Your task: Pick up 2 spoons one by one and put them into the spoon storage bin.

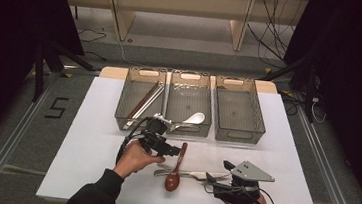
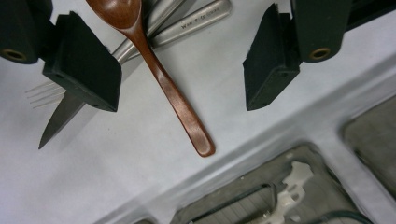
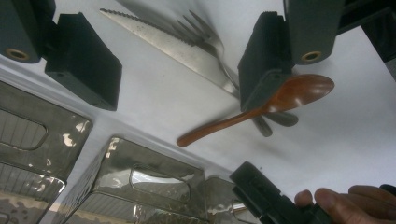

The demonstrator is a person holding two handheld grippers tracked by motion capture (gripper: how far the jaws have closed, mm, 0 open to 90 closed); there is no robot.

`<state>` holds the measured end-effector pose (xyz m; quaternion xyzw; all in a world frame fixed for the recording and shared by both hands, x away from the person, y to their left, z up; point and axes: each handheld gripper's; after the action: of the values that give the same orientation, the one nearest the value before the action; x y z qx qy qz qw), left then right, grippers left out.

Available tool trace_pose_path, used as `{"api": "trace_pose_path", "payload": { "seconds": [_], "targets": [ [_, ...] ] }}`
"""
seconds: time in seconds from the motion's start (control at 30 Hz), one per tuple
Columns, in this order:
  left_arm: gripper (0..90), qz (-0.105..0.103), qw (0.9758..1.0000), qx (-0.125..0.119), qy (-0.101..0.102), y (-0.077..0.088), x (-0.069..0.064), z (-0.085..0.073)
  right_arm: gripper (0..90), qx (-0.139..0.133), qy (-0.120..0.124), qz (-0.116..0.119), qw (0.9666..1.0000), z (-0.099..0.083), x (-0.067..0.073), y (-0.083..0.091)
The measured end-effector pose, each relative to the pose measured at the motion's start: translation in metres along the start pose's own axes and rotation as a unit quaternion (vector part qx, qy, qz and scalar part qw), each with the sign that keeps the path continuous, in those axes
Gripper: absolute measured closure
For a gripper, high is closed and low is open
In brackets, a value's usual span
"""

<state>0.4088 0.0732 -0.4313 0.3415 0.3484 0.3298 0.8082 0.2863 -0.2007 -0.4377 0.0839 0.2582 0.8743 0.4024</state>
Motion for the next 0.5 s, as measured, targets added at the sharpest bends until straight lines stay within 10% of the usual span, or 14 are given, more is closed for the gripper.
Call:
{"api": "trace_pose_path", "payload": {
  "seconds": [0.5],
  "targets": [
    [32.4,0.001,0.9987,0.049,-0.016,-0.027,-0.012,-0.009,30.8,0.002,0.002,0.0,1.0,0.0,0.001,0.0]
  ]
}}
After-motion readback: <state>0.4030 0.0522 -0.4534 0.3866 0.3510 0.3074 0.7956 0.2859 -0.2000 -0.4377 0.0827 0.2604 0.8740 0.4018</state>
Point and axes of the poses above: each handheld gripper's, and its own axes: y roughly backward along the jaws, z roughly out of its top, x roughly to its left, and after that the axes turned 6 degrees about y, right-handed
